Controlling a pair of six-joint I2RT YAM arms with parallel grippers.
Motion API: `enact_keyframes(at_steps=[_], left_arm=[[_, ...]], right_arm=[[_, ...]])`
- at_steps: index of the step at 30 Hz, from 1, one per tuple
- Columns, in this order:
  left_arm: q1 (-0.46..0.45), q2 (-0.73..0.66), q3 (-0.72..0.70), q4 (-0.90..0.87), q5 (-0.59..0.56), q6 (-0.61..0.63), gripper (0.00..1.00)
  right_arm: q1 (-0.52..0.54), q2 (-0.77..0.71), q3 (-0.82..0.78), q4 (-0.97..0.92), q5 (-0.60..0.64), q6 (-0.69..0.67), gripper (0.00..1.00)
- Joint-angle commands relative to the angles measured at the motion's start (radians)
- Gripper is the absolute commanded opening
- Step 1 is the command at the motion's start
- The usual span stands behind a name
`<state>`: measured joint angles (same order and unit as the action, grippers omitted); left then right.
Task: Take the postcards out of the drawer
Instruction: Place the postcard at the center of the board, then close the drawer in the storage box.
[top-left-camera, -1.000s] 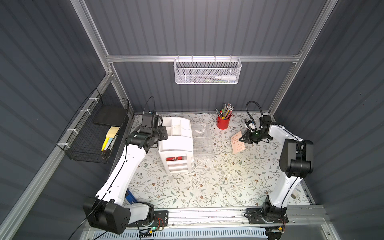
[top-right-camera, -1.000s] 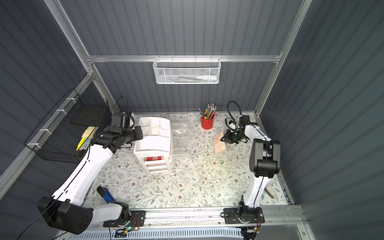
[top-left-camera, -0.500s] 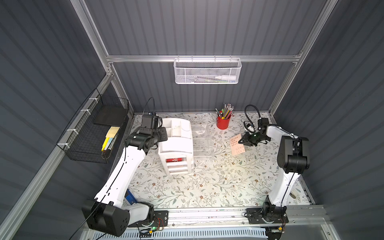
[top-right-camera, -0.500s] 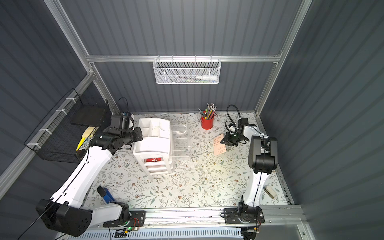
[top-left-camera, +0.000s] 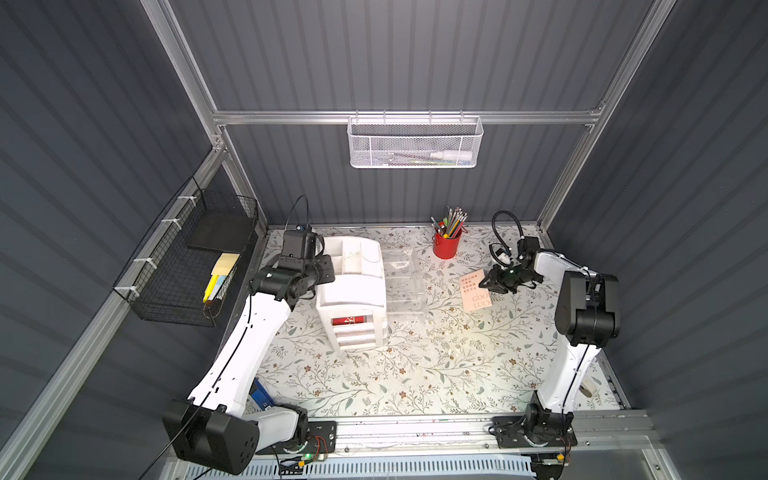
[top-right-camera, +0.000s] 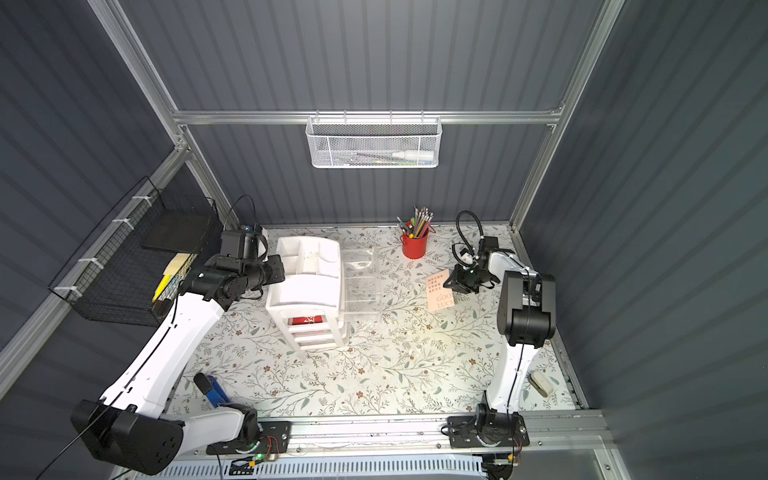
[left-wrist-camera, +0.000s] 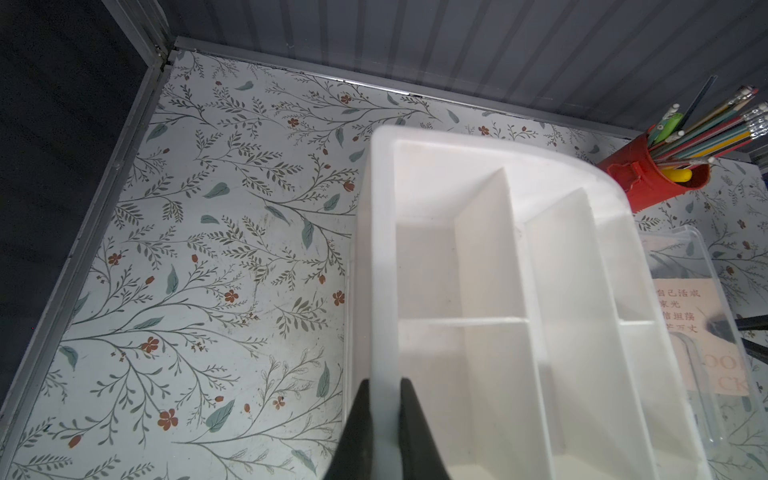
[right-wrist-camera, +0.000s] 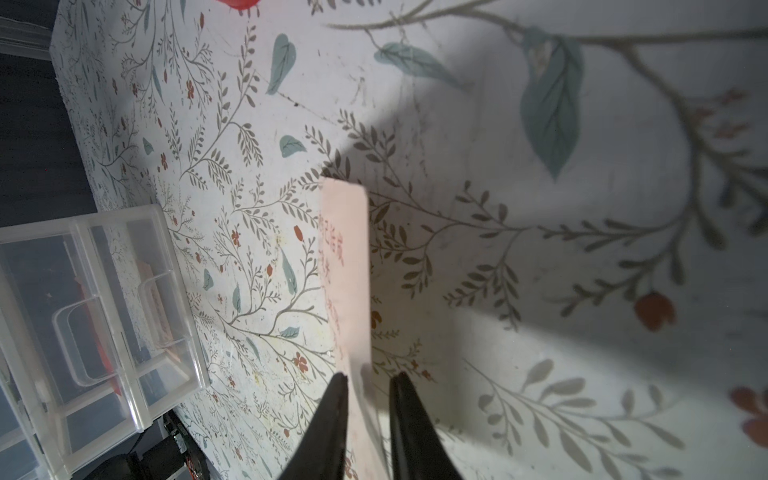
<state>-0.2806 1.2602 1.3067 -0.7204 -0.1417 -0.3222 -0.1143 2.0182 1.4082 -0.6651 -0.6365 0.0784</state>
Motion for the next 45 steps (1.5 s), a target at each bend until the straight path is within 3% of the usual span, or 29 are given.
enact_keyframes(at_steps=[1,33,45], left_arm=[[-0.003,-0.022,-0.012,-0.034,0.007,0.038,0.00],[-0.003,-0.038,-0.021,-0.047,0.008,0.041,0.00],[-0.003,-0.038,0.003,-0.072,-0.002,0.039,0.00]], right_arm=[[-0.005,0.014,-0.004,-0.010,0.014,-0.001,0.24],[-0.047,-0.047,-0.010,-0.006,0.050,0.047,0.29],[-0.044,-0.254,-0.065,0.015,0.010,0.137,0.26]])
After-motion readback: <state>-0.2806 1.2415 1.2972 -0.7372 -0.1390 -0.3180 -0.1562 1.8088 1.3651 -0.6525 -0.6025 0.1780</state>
